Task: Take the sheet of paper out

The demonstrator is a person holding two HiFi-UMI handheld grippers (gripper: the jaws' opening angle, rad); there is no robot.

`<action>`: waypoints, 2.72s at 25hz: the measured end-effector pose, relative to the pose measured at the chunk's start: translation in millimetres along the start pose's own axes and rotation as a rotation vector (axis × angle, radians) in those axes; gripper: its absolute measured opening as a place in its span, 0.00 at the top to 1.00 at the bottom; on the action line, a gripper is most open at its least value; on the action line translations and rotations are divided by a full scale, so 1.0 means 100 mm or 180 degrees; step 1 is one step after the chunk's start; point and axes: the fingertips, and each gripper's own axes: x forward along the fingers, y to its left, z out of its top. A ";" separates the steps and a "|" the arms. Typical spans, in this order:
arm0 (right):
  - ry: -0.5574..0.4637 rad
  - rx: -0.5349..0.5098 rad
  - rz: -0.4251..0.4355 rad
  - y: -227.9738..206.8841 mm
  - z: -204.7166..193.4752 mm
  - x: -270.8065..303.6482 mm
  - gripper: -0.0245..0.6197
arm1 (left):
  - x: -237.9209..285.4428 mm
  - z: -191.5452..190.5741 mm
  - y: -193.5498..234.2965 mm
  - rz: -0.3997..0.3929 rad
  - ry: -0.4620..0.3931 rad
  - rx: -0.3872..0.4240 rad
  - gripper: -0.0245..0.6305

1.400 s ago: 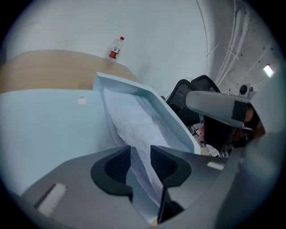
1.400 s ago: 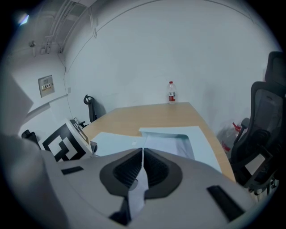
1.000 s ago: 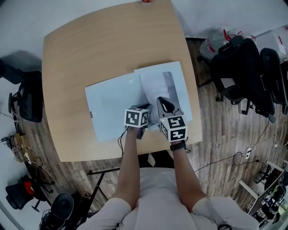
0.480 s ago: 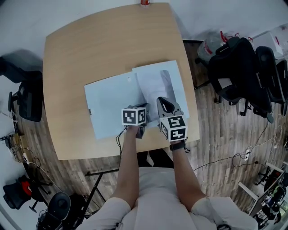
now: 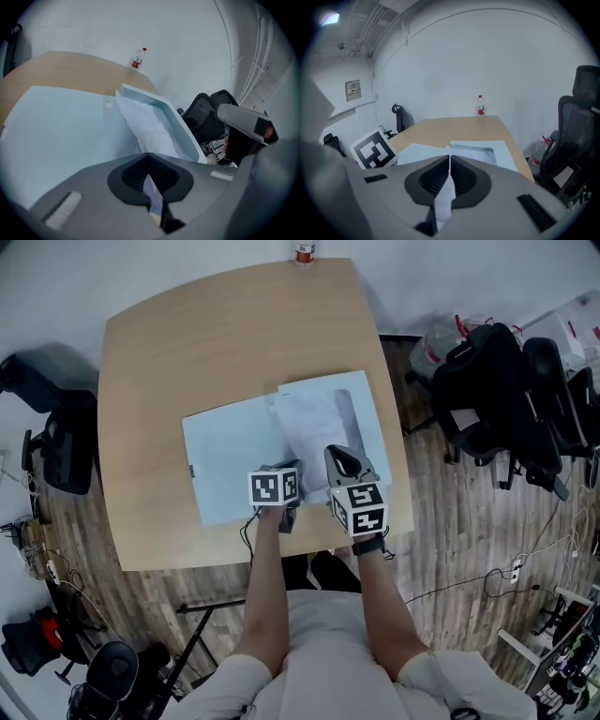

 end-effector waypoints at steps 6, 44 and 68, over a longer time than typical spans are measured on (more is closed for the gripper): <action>-0.0079 -0.0047 0.0002 0.07 0.10 -0.08 0.94 | -0.21 0.07 0.09 0.0129 -0.0139 0.0009 0.95; -0.0766 -0.0261 0.0197 0.47 0.84 -0.59 0.94 | -1.70 0.77 -0.23 0.0660 -0.1342 0.0607 0.95; -0.1557 -0.0430 0.0235 0.71 1.80 -1.27 0.94 | -3.13 1.53 -0.99 0.1024 -0.2804 0.1488 0.95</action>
